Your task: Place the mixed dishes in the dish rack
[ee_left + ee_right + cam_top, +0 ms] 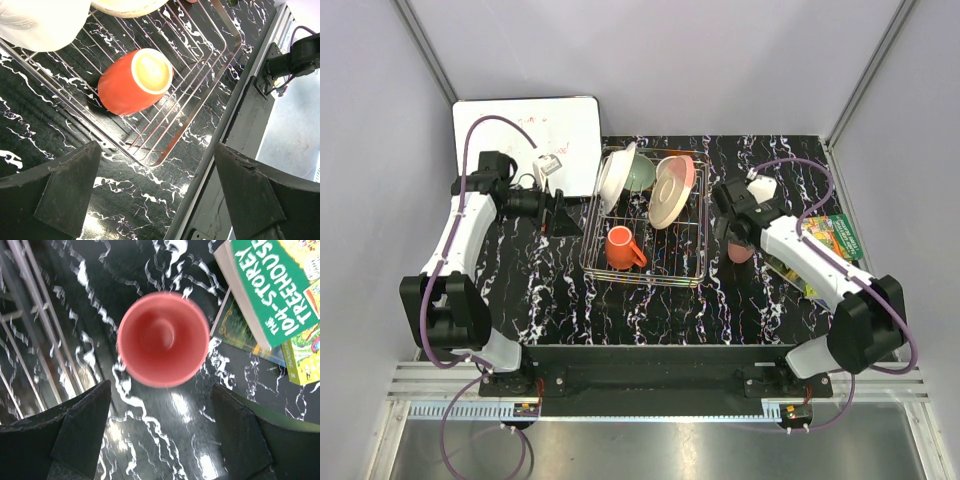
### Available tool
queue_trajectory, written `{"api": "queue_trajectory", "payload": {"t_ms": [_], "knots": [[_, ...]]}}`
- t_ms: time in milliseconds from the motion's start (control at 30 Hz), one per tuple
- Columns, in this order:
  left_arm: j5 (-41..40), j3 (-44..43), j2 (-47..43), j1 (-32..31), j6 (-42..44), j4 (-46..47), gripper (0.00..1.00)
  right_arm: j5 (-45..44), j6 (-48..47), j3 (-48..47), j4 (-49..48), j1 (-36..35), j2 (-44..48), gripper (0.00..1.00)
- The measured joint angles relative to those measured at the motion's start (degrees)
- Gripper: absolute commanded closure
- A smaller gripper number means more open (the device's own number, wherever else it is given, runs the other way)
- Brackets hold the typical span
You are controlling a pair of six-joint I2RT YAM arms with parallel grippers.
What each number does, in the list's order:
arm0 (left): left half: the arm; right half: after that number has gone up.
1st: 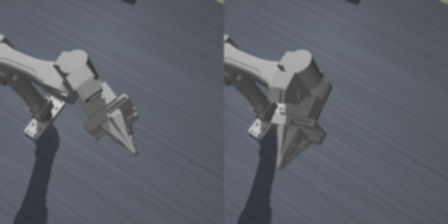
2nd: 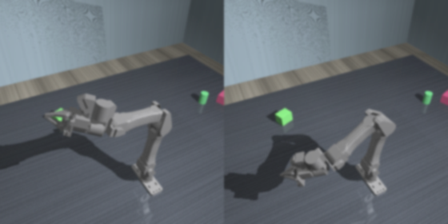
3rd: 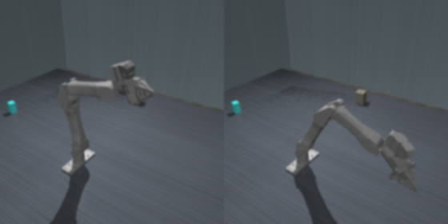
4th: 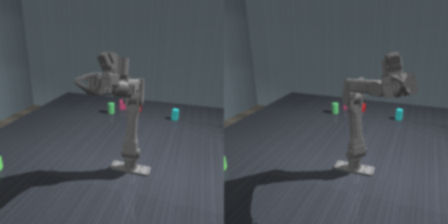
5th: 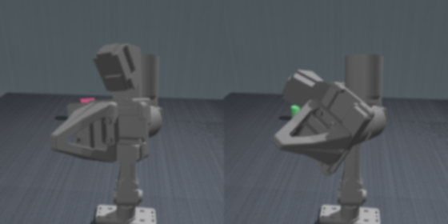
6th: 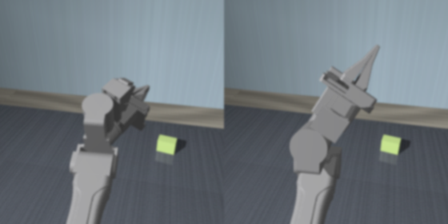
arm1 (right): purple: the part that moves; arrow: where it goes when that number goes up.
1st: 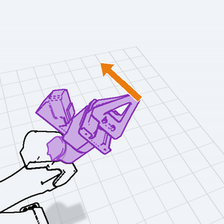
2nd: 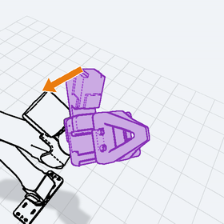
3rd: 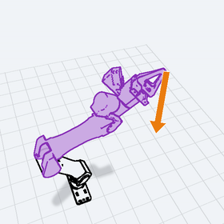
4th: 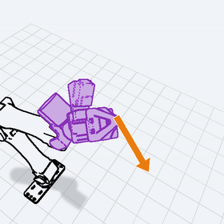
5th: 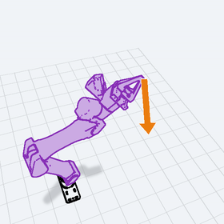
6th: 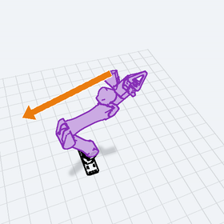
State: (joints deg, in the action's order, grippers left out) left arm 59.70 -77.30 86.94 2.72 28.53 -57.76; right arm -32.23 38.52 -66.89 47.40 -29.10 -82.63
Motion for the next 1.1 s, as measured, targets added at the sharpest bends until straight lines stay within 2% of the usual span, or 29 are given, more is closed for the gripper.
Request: {"api": "queue_trajectory", "payload": {"t_ms": [233, 667, 767, 967, 1000, 1100], "knots": [[-0.4, 0.1, -0.2, 0.0, 0.1, 0.0, 0.01, 1.6, -0.7, -0.1, -4.7, 4.9, -3.6, 0.21], [-0.4, 1.0, -0.5, 0.0, 0.7, -0.1, 0.01, 6.3, -3.0, -5.6, -7.7, 5.2, -7.1, 0.24], [-0.4, 1.0, -0.5, 0.0, 1.0, -0.2, 0.01, 6.5, -3.1, -6.2, -8.2, 5.2, -8.8, 0.33], [-0.6, 1.2, -0.6, 0.0, 1.2, -0.2, 0.01, 7.9, -3.0, -6.3, -8.9, 5.2, -15.1, 0.43], [-0.7, 1.4, -0.6, 0.0, 1.2, -0.2, 0.01, 8.0, -2.8, -6.2, -9.1, 5.2, -16.3, 0.48], [-1.3, 2.1, -1.0, 0.0, 1.2, -0.3, 0.01, 8.7, -2.6, -6.0, -9.2, 5.3, -18.2, 0.73]]}}
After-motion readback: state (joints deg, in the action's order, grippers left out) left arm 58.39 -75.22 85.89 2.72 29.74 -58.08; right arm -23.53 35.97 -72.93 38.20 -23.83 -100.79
